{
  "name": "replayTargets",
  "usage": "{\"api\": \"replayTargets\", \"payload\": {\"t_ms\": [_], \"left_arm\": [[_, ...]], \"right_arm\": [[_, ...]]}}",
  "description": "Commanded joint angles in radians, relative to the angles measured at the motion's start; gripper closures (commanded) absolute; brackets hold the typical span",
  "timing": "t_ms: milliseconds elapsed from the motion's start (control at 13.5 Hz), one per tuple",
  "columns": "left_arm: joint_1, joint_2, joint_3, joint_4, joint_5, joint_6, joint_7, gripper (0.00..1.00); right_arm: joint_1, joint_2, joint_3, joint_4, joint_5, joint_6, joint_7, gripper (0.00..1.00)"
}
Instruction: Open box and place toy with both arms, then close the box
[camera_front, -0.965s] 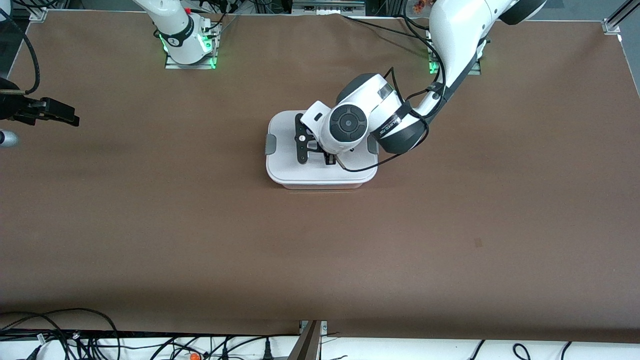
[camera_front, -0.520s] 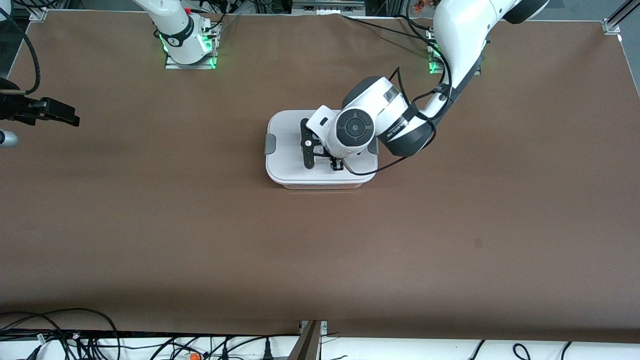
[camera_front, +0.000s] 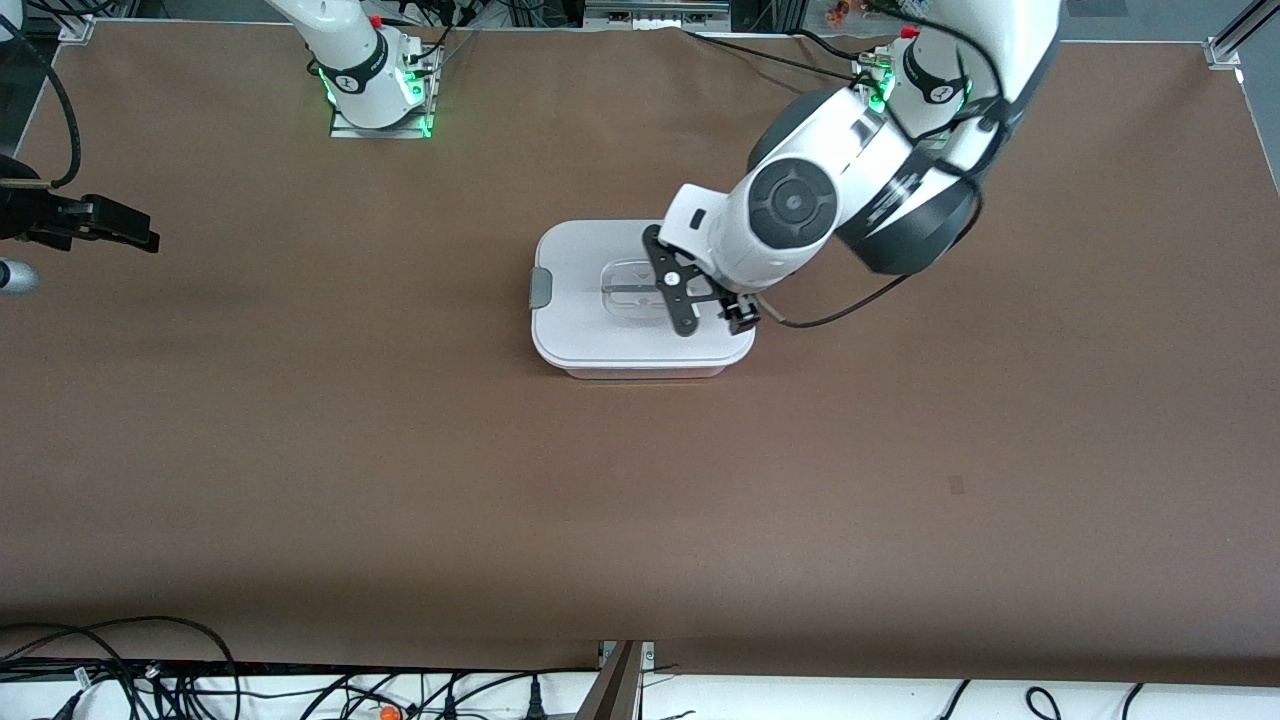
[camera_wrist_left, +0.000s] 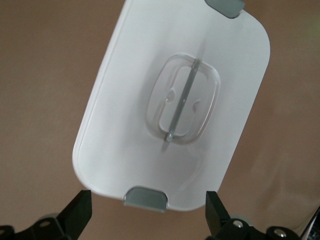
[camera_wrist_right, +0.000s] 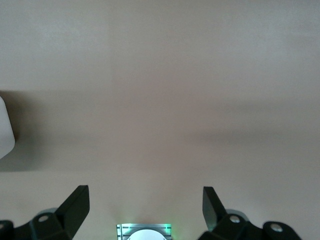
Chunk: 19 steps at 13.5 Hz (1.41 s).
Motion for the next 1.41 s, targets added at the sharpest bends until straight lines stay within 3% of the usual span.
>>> {"api": "replayTargets", "payload": {"t_ms": [0, 148, 371, 520, 742, 965, 1188, 1336], "left_arm": [[0.067, -0.063, 0.000, -0.014, -0.004, -0.077, -0.157, 0.00], [0.091, -0.072, 0.003, -0.014, 0.025, -0.089, -0.216, 0.00], [0.091, -0.069, 0.031, 0.066, 0.114, -0.094, -0.244, 0.00], [0.100, -0.075, 0.100, 0.074, 0.111, -0.099, -0.244, 0.00], [0.098, -0.172, 0.230, 0.045, 0.067, -0.099, -0.274, 0.00], [0.100, -0.352, 0.331, -0.156, 0.022, -0.080, -0.434, 0.00], [0.181, -0.511, 0.335, -0.324, 0.030, 0.013, -0.590, 0.00], [0.254, -0.597, 0.338, -0.411, 0.021, 0.079, -0.588, 0.00]], "right_arm": [[0.004, -0.007, 0.000, 0.003, 0.010, -0.003, -0.009, 0.00], [0.004, -0.007, 0.000, 0.003, 0.010, -0.003, -0.009, 0.00], [0.004, -0.007, 0.000, 0.003, 0.010, -0.003, -0.009, 0.00], [0.004, -0.007, 0.000, 0.003, 0.010, -0.003, -0.011, 0.00], [0.004, -0.007, 0.000, 0.003, 0.010, -0.001, -0.011, 0.00], [0.004, -0.007, -0.002, 0.003, 0.010, -0.001, -0.011, 0.00], [0.004, -0.007, -0.002, 0.003, 0.010, 0.000, -0.012, 0.00], [0.004, -0.007, -0.002, 0.003, 0.010, 0.000, -0.012, 0.00]]}}
